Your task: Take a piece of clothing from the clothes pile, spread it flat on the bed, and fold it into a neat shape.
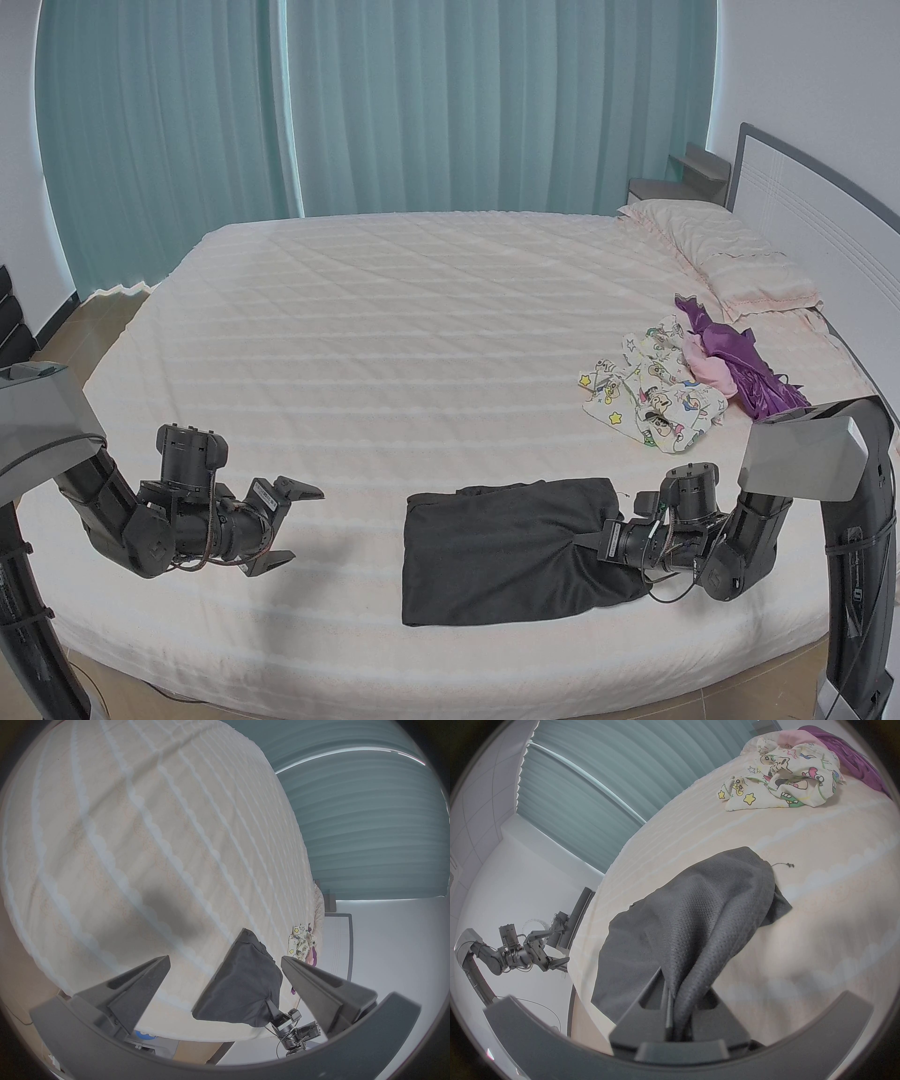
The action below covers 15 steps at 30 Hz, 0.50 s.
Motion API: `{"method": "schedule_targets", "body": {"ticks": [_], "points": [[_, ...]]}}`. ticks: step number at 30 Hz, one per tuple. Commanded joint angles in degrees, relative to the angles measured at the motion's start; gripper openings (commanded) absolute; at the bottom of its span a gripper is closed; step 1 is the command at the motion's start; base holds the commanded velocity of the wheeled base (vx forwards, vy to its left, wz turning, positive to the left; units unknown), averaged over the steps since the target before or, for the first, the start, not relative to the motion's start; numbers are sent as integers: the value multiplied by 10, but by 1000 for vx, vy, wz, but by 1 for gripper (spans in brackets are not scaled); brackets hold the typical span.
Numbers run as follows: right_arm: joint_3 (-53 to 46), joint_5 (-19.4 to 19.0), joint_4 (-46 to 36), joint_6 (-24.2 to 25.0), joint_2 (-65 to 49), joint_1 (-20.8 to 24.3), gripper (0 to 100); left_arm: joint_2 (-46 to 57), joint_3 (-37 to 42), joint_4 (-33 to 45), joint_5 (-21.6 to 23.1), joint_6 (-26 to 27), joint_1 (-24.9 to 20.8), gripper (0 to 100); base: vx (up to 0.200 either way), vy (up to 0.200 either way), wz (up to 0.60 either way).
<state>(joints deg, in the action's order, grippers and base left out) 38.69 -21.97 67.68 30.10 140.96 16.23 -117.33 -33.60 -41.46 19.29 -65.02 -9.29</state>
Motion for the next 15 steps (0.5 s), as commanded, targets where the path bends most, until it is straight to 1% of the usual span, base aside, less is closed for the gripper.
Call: {"method": "schedule_targets", "body": {"ticks": [1,5,15], "points": [[-9,1,9,0,-3,0,0,1,0,0,1,0,-2,100,0,-200,0],[-21,1,29,0,-3,0,0,1,0,0,0,0,-1,100,0,-200,0],[-42,2,38,0,-9,-7,0,1,0,0,0,0,-4,100,0,-200,0]]}}
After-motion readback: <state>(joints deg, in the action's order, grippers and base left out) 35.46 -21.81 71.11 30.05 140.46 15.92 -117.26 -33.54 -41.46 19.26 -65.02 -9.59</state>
